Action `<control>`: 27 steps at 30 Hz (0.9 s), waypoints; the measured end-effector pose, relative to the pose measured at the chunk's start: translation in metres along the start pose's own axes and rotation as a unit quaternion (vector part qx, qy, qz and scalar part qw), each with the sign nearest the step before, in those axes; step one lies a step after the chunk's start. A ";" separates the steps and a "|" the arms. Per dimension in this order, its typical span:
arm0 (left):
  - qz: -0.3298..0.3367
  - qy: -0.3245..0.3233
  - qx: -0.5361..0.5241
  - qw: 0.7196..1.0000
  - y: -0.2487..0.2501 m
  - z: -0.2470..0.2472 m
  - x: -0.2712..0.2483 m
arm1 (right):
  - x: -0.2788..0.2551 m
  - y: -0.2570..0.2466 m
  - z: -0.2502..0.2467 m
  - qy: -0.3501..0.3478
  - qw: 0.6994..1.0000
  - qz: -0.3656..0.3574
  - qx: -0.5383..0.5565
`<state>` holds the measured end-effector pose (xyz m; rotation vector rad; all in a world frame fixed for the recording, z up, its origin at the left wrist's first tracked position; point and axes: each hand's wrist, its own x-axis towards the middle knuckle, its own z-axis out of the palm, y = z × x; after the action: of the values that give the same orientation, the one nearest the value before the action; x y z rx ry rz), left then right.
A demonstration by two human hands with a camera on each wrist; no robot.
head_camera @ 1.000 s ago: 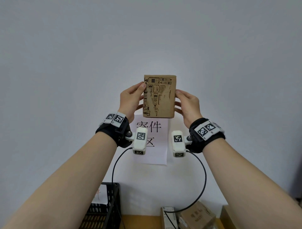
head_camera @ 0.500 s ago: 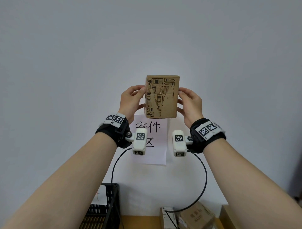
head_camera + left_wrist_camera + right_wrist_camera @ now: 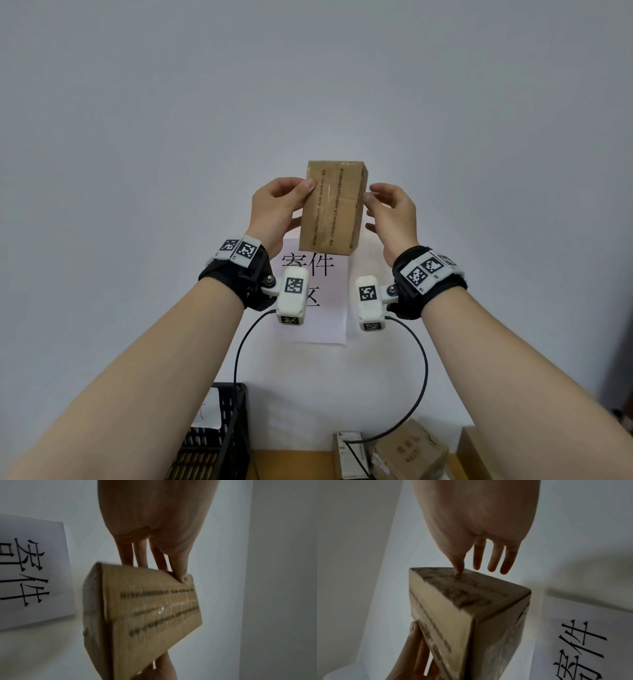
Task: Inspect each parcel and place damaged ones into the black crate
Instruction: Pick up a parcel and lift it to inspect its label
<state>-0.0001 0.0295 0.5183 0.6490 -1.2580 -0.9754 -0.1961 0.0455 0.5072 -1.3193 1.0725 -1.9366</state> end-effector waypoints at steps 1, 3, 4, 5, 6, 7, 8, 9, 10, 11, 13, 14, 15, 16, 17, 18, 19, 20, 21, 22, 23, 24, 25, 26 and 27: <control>0.003 -0.006 0.003 1.000 0.001 0.001 -0.001 | 0.000 0.001 0.000 -0.004 1.000 0.001 -0.003; 0.003 -0.008 0.010 1.000 0.002 0.002 -0.002 | 0.001 0.002 0.000 -0.026 0.999 0.011 0.020; 0.002 -0.008 0.009 1.000 0.002 0.003 -0.003 | 0.000 0.002 0.000 -0.034 0.999 0.014 0.029; 0.001 -0.007 0.007 1.000 0.002 0.003 -0.003 | 0.000 0.001 0.001 -0.037 0.999 0.015 0.032; -0.001 -0.006 0.005 1.000 0.002 0.003 -0.004 | -0.001 0.001 0.001 -0.039 0.999 0.014 0.035; -0.002 -0.005 0.002 1.000 0.002 0.003 -0.004 | -0.001 0.000 0.001 -0.039 0.998 0.013 0.037; -0.003 -0.004 0.000 1.000 0.002 0.003 -0.004 | -0.002 0.000 0.001 -0.040 0.998 0.014 0.037; -0.004 -0.003 -0.002 1.000 0.001 0.003 -0.005 | -0.002 0.000 0.001 -0.040 0.998 0.016 0.038; -0.003 -0.003 -0.004 1.000 0.002 0.003 -0.005 | -0.002 0.000 0.002 -0.041 0.998 0.017 0.039; -0.003 -0.004 -0.006 1.000 0.002 0.004 -0.005 | -0.002 0.001 0.001 -0.041 0.998 0.018 0.040; -0.001 -0.005 -0.007 1.000 0.002 0.005 -0.005 | -0.001 0.001 0.001 -0.042 0.998 0.021 0.041; -0.001 -0.004 -0.008 1.000 0.002 0.005 -0.005 | -0.001 0.001 0.001 -0.042 0.998 0.022 0.042; 0.000 -0.003 -0.009 1.000 0.003 0.006 -0.005 | -0.001 0.001 0.001 -0.042 0.998 0.024 0.040; 0.001 -0.001 -0.010 1.000 0.003 0.006 -0.005 | 0.000 0.001 0.001 -0.040 0.998 0.026 0.031; 0.002 0.002 -0.012 1.000 0.003 0.007 -0.004 | 0.000 0.001 0.000 -0.037 0.999 0.027 0.015; 0.003 0.006 -0.014 1.000 0.002 0.008 -0.004 | 0.001 0.002 0.000 -0.036 0.999 0.028 -0.002; 0.003 0.010 -0.016 1.000 0.002 0.008 -0.004 | 0.001 0.002 0.000 -0.036 0.999 0.030 -0.010; 0.003 0.014 -0.018 1.000 0.002 0.008 -0.003 | 0.001 0.002 0.000 -0.040 0.999 0.033 -0.011; 0.003 0.016 -0.019 1.000 0.002 0.009 -0.003 | 0.001 0.001 0.000 -0.044 0.998 0.036 -0.005; 0.003 0.017 -0.019 1.000 0.002 0.009 -0.002 | 0.001 0.000 0.001 -0.048 0.998 0.038 0.003; 0.004 0.018 -0.019 1.000 0.002 0.010 -0.002 | 0.000 -0.001 0.001 -0.052 0.998 0.041 0.014; 0.006 0.018 -0.016 1.000 0.002 0.010 -0.002 | -0.001 -0.003 0.002 -0.056 0.997 0.045 0.025; 0.008 0.016 -0.011 1.000 0.001 0.011 -0.003 | -0.002 -0.005 0.002 -0.060 0.996 0.049 0.036; 0.011 0.012 -0.006 1.000 0.001 0.011 -0.004 | -0.003 -0.006 0.002 -0.063 0.996 0.053 0.044; 0.014 0.009 -0.002 1.000 0.000 0.011 -0.004 | -0.003 -0.007 0.002 -0.065 0.995 0.057 0.051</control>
<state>-0.0105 0.0346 0.5188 0.6334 -1.2451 -0.9463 -0.1933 0.0510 0.5115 -1.2819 0.9523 -1.7720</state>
